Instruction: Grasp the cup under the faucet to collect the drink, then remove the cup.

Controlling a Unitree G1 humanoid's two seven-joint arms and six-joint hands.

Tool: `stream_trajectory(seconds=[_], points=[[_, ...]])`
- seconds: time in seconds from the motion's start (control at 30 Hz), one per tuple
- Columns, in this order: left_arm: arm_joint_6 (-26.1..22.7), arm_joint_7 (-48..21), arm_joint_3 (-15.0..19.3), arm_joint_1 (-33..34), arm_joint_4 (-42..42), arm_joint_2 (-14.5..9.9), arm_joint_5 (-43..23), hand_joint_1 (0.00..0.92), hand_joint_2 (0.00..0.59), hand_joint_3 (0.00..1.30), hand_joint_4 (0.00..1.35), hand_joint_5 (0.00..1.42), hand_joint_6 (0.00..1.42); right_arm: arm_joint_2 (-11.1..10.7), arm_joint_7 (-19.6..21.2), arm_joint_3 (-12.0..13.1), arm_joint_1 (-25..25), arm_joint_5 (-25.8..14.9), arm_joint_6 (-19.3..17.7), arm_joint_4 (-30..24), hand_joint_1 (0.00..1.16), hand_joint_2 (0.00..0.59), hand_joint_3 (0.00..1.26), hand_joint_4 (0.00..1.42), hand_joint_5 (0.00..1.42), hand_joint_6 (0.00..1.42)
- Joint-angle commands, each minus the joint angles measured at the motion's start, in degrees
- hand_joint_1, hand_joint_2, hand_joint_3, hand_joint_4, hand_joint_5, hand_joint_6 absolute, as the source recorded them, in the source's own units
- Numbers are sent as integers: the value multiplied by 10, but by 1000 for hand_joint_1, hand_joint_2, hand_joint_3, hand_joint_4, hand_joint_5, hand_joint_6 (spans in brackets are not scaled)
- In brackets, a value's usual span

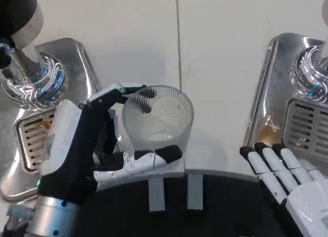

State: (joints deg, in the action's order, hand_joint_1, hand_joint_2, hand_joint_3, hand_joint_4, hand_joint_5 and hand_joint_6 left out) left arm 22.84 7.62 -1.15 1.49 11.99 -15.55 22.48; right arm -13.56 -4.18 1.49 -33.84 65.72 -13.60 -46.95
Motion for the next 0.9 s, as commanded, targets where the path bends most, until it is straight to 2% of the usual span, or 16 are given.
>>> stream_trajectory(seconds=[0.03, 0.23, 0.53, 0.7, 0.9], points=[[35, -16, 7, -33, 34, -7, -23, 621, 0, 1135, 1008, 1362, 1424, -7, 25, 10, -31, -17, -19, -13, 238, 457, 25, 0, 0, 115], [37, -35, 21, -68, 64, -9, -37, 630, 0, 1130, 1008, 1361, 1424, -11, 30, 22, -58, -39, -40, -41, 241, 461, 24, 0, 0, 114], [55, -55, 34, -117, 93, -10, -46, 634, 0, 1130, 1008, 1361, 1424, -16, 12, 63, -65, -81, -53, -67, 244, 462, 24, 0, 0, 120], [71, -67, 40, -153, 96, -16, -55, 635, 0, 1130, 1008, 1361, 1424, -8, -1, 62, -63, -86, -56, -74, 245, 463, 24, 0, 0, 125], [78, -82, 43, -156, 100, -19, -64, 635, 0, 1130, 1008, 1361, 1424, -1, -10, 45, -51, -77, -56, -65, 246, 463, 24, 0, 0, 127]])
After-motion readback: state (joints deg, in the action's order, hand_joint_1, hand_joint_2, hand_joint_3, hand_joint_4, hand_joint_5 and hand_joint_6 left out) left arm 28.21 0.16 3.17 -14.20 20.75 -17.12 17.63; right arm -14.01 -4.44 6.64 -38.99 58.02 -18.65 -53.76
